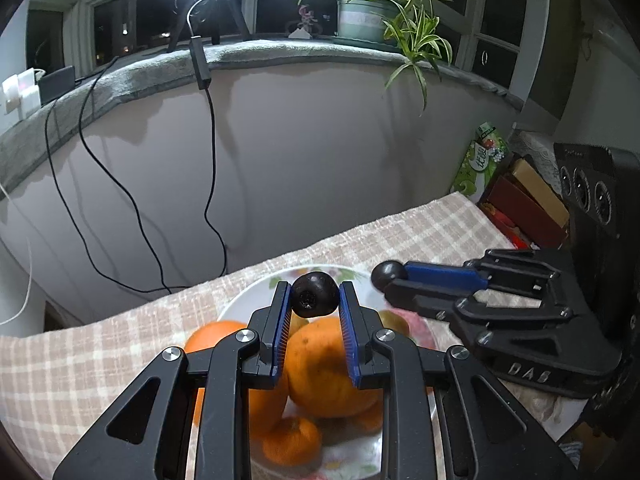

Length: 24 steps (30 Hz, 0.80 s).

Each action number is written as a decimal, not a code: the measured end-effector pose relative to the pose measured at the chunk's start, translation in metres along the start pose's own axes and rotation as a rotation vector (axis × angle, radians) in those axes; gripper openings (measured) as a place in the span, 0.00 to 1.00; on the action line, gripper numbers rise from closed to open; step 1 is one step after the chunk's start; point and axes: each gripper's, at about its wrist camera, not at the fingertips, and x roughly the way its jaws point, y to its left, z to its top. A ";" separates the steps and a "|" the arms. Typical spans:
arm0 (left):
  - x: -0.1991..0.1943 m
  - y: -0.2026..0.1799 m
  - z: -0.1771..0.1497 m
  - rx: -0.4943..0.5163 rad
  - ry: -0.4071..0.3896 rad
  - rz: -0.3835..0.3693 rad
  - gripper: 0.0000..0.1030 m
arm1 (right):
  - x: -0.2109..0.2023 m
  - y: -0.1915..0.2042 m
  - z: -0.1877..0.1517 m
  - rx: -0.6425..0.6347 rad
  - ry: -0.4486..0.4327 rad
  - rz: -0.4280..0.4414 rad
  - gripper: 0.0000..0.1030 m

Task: Organize fruits
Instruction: 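Carry the plum with the left tool over the plate while the right carries its plum, then open the left tool onto the plate while the right tool releases its plum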

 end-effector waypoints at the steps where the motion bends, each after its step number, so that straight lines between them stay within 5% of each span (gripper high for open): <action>1: 0.002 -0.001 0.001 0.000 0.001 0.002 0.22 | 0.003 -0.001 0.001 0.005 0.005 0.003 0.21; 24: 0.005 0.001 0.002 0.016 0.010 0.015 0.22 | 0.014 -0.002 -0.001 0.009 0.022 0.016 0.21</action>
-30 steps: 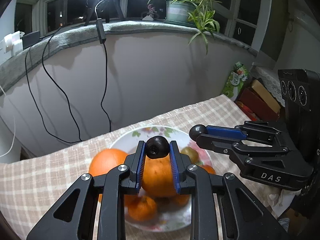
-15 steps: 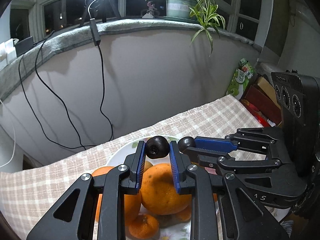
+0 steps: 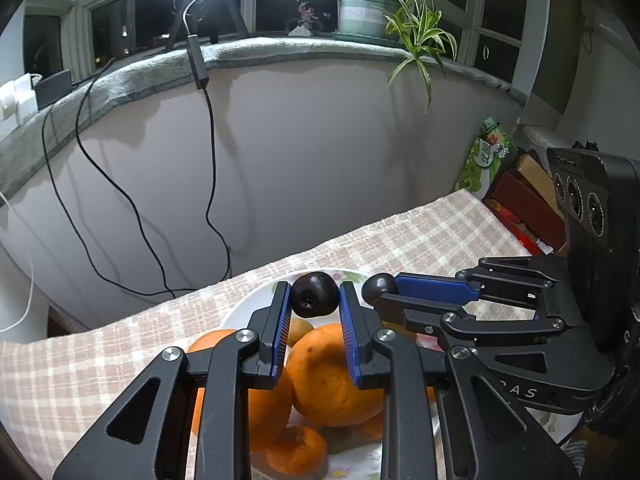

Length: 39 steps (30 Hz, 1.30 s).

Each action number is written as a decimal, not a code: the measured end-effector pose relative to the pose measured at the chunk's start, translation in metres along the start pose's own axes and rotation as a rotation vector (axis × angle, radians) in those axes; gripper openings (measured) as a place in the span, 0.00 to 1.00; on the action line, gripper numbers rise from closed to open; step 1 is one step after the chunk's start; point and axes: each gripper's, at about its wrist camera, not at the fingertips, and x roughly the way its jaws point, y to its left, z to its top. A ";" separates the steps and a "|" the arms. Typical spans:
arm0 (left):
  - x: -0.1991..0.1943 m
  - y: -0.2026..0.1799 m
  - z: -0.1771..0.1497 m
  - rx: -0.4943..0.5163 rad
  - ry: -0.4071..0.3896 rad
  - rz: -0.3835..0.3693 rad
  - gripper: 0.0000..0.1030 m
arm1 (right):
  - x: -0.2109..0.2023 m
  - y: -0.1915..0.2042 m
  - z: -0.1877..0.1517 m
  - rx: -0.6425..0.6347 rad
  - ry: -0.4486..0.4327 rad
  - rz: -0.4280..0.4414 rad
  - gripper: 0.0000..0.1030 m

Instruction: Organize fruits

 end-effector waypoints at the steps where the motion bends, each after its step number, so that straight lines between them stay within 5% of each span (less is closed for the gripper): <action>1: 0.000 0.000 0.000 0.001 0.000 0.001 0.22 | 0.000 0.001 0.000 -0.002 0.000 -0.001 0.21; 15: -0.002 -0.002 0.000 0.014 -0.002 0.006 0.29 | 0.000 0.005 0.001 -0.020 0.002 -0.012 0.22; 20: -0.004 -0.002 -0.001 0.013 -0.007 0.006 0.39 | -0.003 0.005 0.000 -0.018 -0.001 -0.020 0.22; 26: -0.011 0.000 -0.004 0.001 -0.021 0.012 0.49 | -0.012 0.005 -0.005 -0.021 -0.022 -0.046 0.61; 39: -0.035 0.001 -0.012 -0.033 -0.051 0.023 0.67 | -0.034 0.014 -0.014 -0.031 -0.055 -0.086 0.84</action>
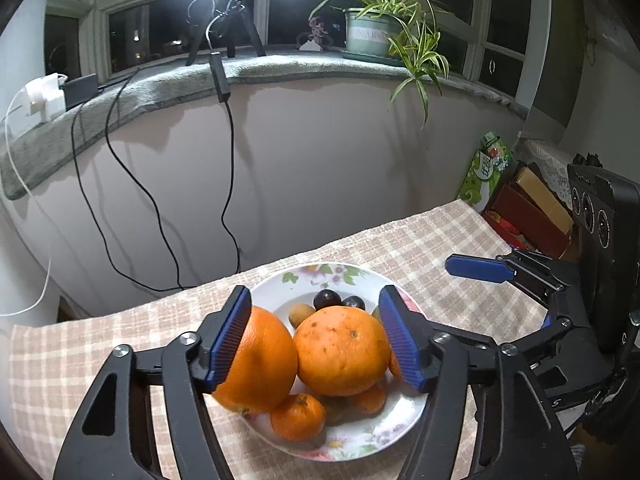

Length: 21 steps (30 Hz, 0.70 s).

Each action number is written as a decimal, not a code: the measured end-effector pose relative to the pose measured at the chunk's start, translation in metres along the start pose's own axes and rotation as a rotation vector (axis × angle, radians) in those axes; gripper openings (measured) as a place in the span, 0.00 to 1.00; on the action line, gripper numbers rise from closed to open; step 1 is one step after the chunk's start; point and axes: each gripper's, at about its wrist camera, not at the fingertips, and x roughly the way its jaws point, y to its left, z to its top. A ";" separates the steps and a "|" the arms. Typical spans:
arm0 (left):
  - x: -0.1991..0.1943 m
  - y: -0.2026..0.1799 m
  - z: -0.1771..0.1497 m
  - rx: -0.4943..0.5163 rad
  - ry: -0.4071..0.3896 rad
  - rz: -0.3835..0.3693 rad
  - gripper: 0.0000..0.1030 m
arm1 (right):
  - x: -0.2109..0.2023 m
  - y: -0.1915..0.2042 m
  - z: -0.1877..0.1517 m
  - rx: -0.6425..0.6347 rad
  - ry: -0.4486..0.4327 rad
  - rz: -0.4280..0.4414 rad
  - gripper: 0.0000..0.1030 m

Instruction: Organize fruits

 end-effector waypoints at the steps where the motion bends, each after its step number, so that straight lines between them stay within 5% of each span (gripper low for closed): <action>1: -0.002 0.000 -0.001 -0.003 -0.003 0.002 0.68 | -0.003 0.001 -0.001 -0.002 -0.003 -0.005 0.85; 13: -0.049 -0.008 -0.021 -0.022 -0.074 0.083 0.78 | -0.039 0.017 -0.013 0.003 -0.061 -0.053 1.00; 21: -0.080 -0.009 -0.047 -0.072 -0.112 0.166 0.80 | -0.059 0.020 -0.025 0.035 -0.084 -0.091 1.00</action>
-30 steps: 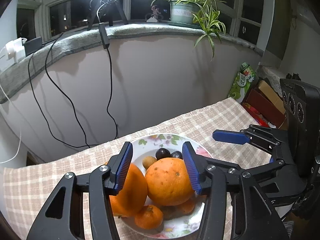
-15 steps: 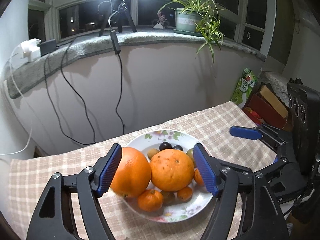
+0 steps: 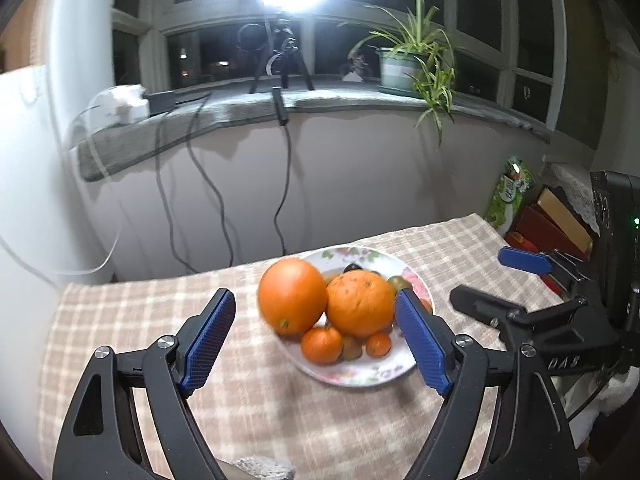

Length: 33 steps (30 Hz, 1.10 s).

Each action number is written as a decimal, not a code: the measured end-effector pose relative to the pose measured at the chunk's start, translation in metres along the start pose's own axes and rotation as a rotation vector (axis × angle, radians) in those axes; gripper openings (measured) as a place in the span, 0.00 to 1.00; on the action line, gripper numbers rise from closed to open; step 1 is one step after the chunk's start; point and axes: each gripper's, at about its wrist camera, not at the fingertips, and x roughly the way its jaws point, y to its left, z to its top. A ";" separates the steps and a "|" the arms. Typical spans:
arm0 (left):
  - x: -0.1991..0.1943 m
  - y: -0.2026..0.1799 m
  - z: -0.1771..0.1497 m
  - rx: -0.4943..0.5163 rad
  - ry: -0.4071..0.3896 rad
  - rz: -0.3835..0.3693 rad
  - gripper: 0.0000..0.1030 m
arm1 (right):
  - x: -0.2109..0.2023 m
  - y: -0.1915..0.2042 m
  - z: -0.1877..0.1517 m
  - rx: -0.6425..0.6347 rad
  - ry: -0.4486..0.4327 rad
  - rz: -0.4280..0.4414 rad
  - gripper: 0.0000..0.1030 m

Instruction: Organize fruits

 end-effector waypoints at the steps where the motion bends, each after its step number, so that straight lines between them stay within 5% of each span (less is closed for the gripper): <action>1: -0.004 0.002 -0.004 -0.021 -0.003 0.000 0.80 | -0.003 0.000 -0.002 0.006 -0.004 -0.004 1.00; 33: -0.041 0.004 -0.041 -0.067 -0.007 0.037 0.80 | -0.041 0.018 -0.023 0.002 -0.039 -0.024 1.00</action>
